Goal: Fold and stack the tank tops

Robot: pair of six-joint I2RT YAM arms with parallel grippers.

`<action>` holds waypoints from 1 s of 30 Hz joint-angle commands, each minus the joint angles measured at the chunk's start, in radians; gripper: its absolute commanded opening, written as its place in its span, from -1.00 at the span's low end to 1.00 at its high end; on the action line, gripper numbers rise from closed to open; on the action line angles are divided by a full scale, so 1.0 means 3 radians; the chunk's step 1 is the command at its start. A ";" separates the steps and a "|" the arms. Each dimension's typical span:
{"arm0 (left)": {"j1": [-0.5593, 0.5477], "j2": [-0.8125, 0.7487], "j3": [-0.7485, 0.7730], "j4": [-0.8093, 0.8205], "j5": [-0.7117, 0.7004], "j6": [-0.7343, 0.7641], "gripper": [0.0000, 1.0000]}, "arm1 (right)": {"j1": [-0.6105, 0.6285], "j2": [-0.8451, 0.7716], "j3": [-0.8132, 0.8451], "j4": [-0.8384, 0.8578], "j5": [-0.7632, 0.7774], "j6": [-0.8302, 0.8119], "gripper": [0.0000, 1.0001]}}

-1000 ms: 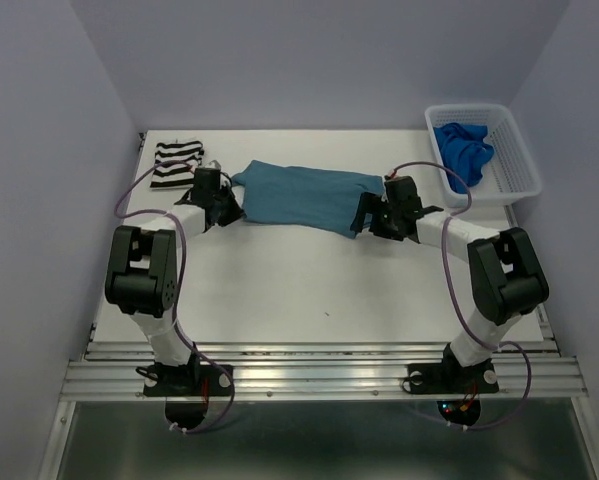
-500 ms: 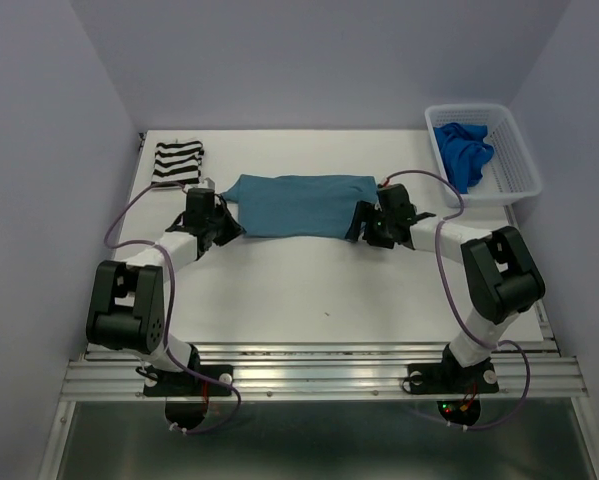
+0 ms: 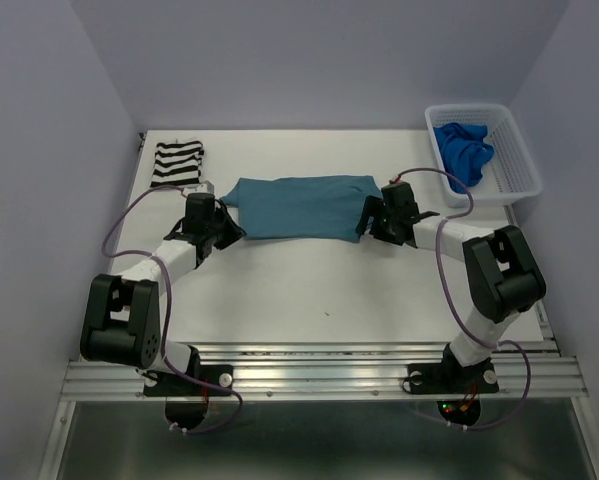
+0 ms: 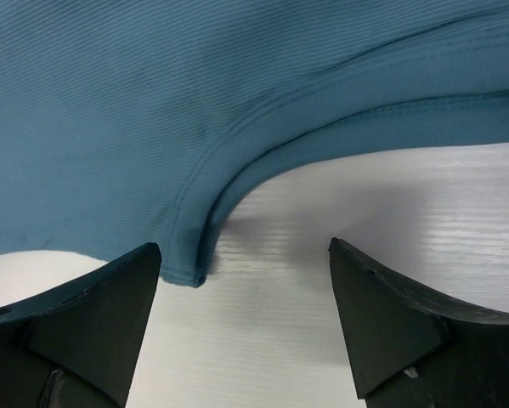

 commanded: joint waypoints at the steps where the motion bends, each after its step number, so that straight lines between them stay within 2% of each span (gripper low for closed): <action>1: -0.0009 -0.0139 -0.0056 0.0008 -0.0041 -0.0024 -1.00 | -0.0081 0.0036 0.0020 -0.0091 -0.0197 -0.0080 0.69; 4: -0.0009 -0.0154 -0.0061 0.0028 0.0015 -0.0040 -1.00 | -0.0081 0.0057 -0.0046 0.0037 -0.0598 -0.0111 0.66; 13: -0.0014 -0.0180 -0.0107 0.0059 0.0056 -0.0029 -1.00 | 0.0118 0.0220 -0.0062 0.0109 -0.0854 -0.0121 0.62; 18: -0.0035 -0.0226 -0.0137 0.0084 0.0077 -0.0060 -1.00 | 0.0159 0.0328 0.0000 0.0114 -0.0829 -0.0070 0.47; 20: -0.0040 -0.0257 -0.0142 0.0084 0.0072 -0.0060 -1.00 | 0.0190 0.0358 0.0025 0.0109 -0.0834 -0.0050 0.33; 23: -0.0045 -0.0323 -0.0142 0.0084 0.0061 -0.0070 -1.00 | 0.0221 0.0374 0.0041 0.0099 -0.0768 -0.0004 -0.12; 24: -0.0045 -0.0338 -0.0137 0.0084 0.0071 -0.0070 -1.00 | 0.0221 0.0328 0.0030 0.0094 -0.0717 0.0006 -0.43; 27: -0.0045 -0.0435 -0.0112 0.0054 0.0087 -0.0081 -1.00 | 0.0221 0.0180 0.0010 0.0094 -0.0467 -0.0019 -0.75; 28: -0.0045 -0.0466 -0.0086 0.0028 0.0082 -0.0081 -1.00 | 0.0221 0.0098 0.0010 0.0094 -0.0405 -0.0034 -0.95; 30: -0.0045 -0.0588 0.0015 -0.0058 0.0077 -0.0081 -1.00 | 0.0221 -0.0183 0.0010 0.0099 -0.0272 -0.0080 -0.99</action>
